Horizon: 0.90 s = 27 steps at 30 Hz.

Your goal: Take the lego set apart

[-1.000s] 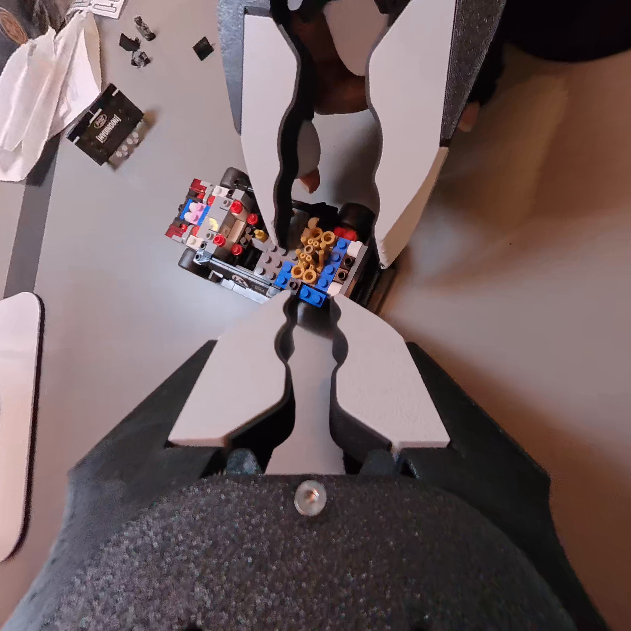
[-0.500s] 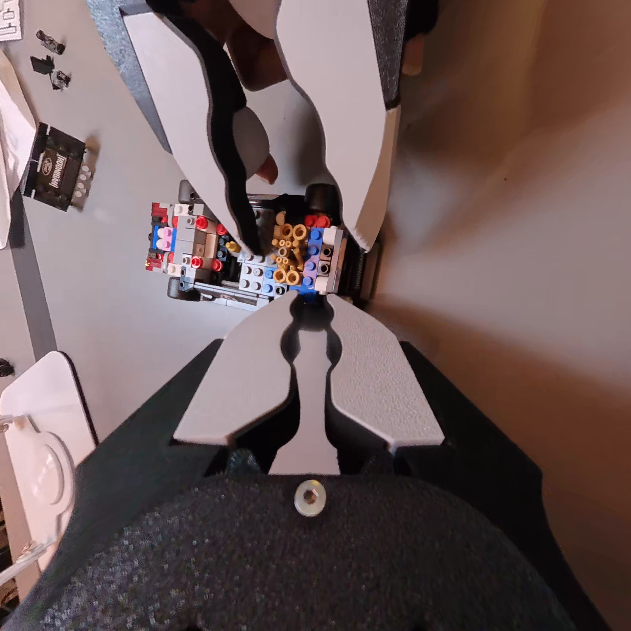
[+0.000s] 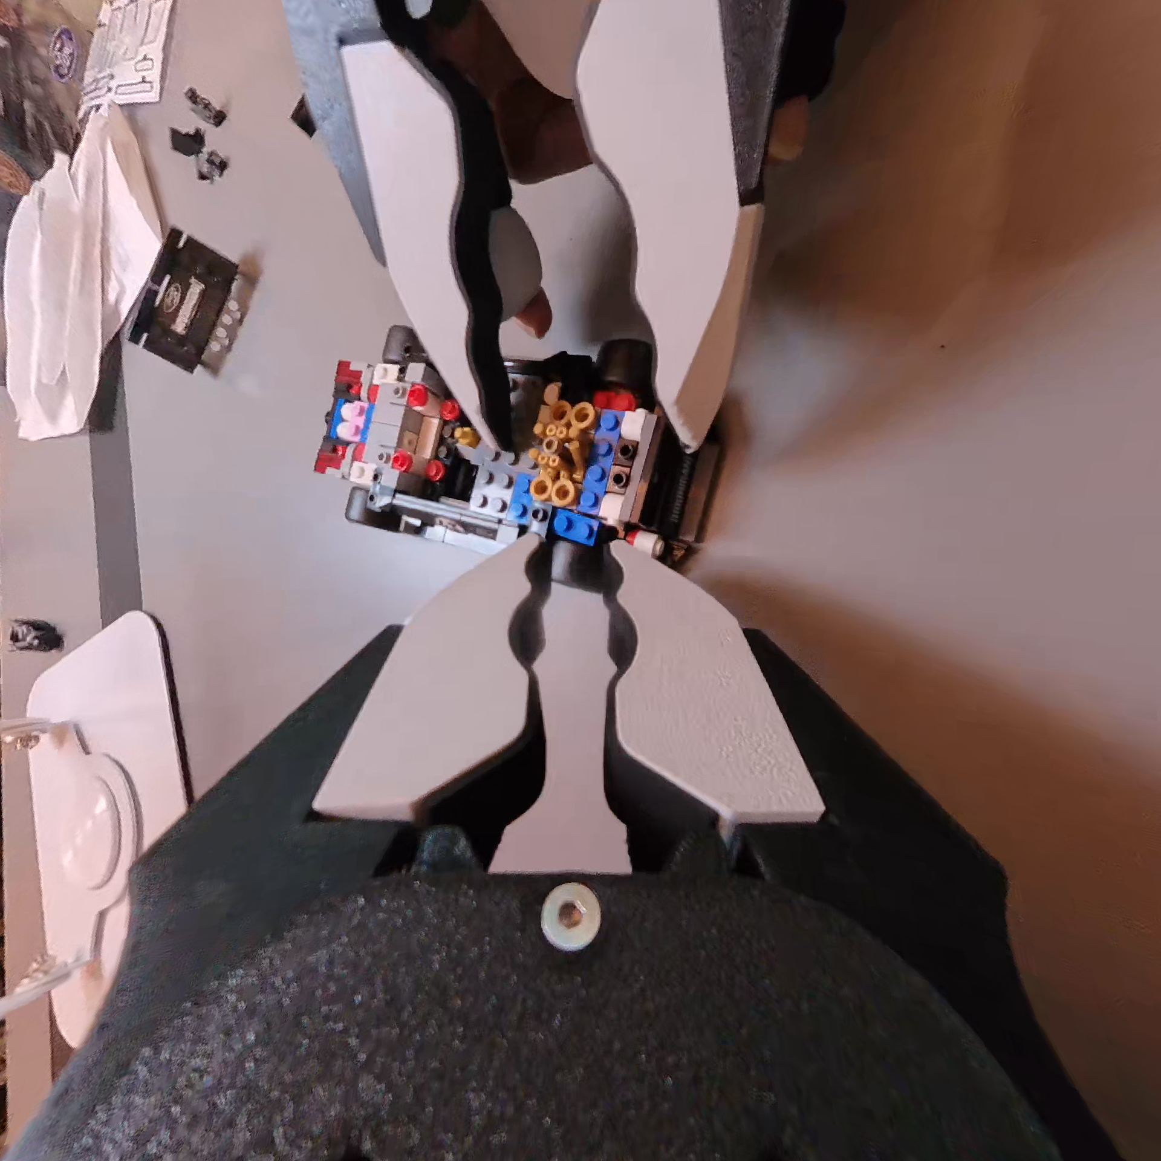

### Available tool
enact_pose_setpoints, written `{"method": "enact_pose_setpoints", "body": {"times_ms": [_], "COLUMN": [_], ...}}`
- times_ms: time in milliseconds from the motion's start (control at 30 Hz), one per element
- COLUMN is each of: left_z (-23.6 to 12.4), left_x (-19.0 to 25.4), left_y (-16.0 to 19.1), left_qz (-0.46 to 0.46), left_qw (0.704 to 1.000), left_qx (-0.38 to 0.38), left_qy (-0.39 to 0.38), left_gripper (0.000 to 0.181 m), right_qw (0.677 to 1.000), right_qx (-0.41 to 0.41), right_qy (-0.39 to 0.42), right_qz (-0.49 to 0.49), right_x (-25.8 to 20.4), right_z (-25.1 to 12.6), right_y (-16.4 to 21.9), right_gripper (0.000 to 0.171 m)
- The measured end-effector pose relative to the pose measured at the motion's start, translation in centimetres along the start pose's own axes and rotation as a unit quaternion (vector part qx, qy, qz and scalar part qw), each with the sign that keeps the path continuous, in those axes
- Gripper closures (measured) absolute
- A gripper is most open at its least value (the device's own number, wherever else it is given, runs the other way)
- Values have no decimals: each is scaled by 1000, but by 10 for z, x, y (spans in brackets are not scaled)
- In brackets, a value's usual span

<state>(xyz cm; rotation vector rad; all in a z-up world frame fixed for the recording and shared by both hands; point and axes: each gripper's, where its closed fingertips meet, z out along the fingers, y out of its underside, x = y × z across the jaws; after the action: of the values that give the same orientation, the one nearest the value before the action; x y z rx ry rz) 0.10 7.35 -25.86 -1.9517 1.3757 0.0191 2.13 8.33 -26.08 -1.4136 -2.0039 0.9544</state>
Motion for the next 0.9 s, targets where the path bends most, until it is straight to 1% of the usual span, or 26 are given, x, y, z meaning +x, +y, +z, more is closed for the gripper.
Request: {"method": "enact_pose_setpoints", "body": {"times_ms": [133, 200, 333, 433, 533, 700, 833, 900], "left_z": [9, 11, 12, 12, 13, 10, -3, -13], "left_x": [1, 3, 1, 0, -1, 0, 1, -2], "left_y": [3, 3, 2, 1, 1, 2, 1, 0], "left_qz": [47, 63, 77, 90, 98, 83, 36, 11], "left_qw": [999, 997, 996, 994, 994, 996, 999, 999], "left_qx": [-25, -31, -41, -43, -45, -35, -8, 12], "left_qy": [13, 24, 35, 36, 24, 0, -12, -28], "left_gripper": [160, 164, 167, 174, 174, 175, 175, 181], "right_qw": [1000, 1000, 1000, 1000, 1000, 1000, 1000, 1000], "right_qx": [0, 1, 2, 2, 2, 5, 7, 7], "right_qy": [1, -1, 2, 7, 10, 9, 11, 11], "right_qz": [-2, -2, -1, -3, -2, -1, 0, 0], "right_x": [0, -1, 0, 2, 3, 3, 4, 5], "right_z": [0, 0, 0, 0, 1, 0, 0, 0], "right_y": [0, 0, 0, 1, 1, 1, 1, 1], "right_gripper": [113, 113, 113, 111, 111, 113, 114, 114]}}
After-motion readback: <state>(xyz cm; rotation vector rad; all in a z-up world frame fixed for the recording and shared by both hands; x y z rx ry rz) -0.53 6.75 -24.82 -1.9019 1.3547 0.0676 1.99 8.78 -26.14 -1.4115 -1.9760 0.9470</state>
